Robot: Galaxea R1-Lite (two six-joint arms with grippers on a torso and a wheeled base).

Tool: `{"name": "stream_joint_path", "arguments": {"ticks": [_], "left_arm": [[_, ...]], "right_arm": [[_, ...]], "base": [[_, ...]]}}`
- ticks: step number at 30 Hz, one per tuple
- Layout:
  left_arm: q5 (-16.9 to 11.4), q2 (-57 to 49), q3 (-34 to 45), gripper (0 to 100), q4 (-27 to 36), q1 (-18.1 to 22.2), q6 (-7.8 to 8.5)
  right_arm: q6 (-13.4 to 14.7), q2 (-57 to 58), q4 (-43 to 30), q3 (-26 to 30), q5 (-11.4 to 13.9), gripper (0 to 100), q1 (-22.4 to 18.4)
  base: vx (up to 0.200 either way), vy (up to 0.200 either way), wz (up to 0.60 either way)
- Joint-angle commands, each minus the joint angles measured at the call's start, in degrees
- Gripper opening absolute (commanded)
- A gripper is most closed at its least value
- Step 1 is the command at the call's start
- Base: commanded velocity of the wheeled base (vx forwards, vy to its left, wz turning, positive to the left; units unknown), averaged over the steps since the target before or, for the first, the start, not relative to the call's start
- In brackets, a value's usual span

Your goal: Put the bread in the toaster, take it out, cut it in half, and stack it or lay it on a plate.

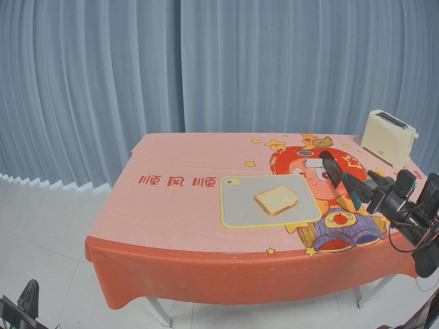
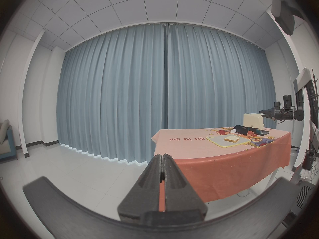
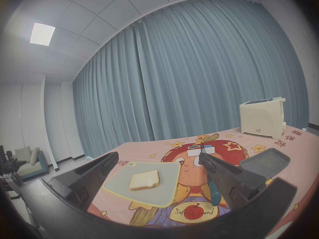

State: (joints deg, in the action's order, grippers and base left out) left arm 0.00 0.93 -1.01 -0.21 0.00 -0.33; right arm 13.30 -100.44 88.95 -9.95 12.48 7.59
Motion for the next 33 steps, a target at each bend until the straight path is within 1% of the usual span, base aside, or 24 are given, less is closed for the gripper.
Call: {"name": "stream_joint_path", "arguments": {"ticks": [1,4,10,15,16,17,20,21,22,23,26,28,29,33], "left_arm": [[0.00,-0.93,1.01,0,0.03,0.00,-0.02],[0.00,-0.93,1.01,0,-0.06,0.00,-0.02],[0.00,-0.93,1.01,0,0.03,0.00,-0.02],[0.00,-0.93,1.01,0,-0.06,0.00,-0.02],[0.00,-0.93,1.01,0,-0.06,0.00,-0.02],[0.00,-0.93,1.01,0,-0.06,0.00,-0.02],[0.00,-0.93,1.01,0,-0.06,0.00,-0.02],[0.00,-0.93,1.01,0,0.03,0.00,-0.02],[0.00,-0.93,1.01,0,-0.06,0.00,-0.02],[0.00,-0.93,1.01,0,0.03,0.00,-0.02],[0.00,-0.93,1.01,0,0.03,0.00,-0.02],[0.00,-0.93,1.01,0,-0.06,0.00,-0.02],[0.00,-0.93,1.01,0,0.03,0.00,-0.02],[0.00,-0.93,1.01,0,0.03,0.00,-0.02]], "right_arm": [[-0.12,-0.37,0.61,0.63,0.00,100,-0.30],[-0.20,-0.90,0.69,0.28,-0.53,100,-0.30],[-0.73,-0.64,0.61,0.54,-0.53,100,-1.53],[-0.20,-0.90,0.61,-2.71,-0.79,100,-5.22],[-0.20,-0.90,0.61,-2.71,-0.79,100,-5.22],[-0.64,-1.16,0.52,-3.06,-0.35,100,-6.89],[-0.73,-1.16,-0.10,-3.41,-0.18,100,-7.16],[-0.73,-2.48,-1.77,-5.61,-0.62,100,-7.07],[-0.73,-2.48,-1.77,-5.61,-0.62,100,-7.07],[-0.56,-3.45,-4.32,-7.54,-0.97,100,-7.24],[-0.56,-3.45,-8.36,-8.86,-0.97,100,-7.86],[-0.56,-3.54,-13.02,-10.97,-0.97,100,-8.74],[-0.56,-3.54,-13.46,-11.32,-0.97,100,-8.74],[-0.56,-3.62,-23.21,-18.35,-0.97,100,-9.18]], "base": [[0.000,0.000,0.00],[0.000,0.000,0.00],[0.000,0.000,0.00],[0.000,0.000,0.00],[0.000,0.000,0.00],[0.000,0.000,0.00],[0.000,0.000,0.00],[0.000,0.000,0.00],[0.000,0.000,0.00],[0.000,0.000,0.00],[0.000,0.000,0.00],[0.000,0.000,0.00],[0.000,0.000,0.00],[0.000,0.000,0.00]]}}
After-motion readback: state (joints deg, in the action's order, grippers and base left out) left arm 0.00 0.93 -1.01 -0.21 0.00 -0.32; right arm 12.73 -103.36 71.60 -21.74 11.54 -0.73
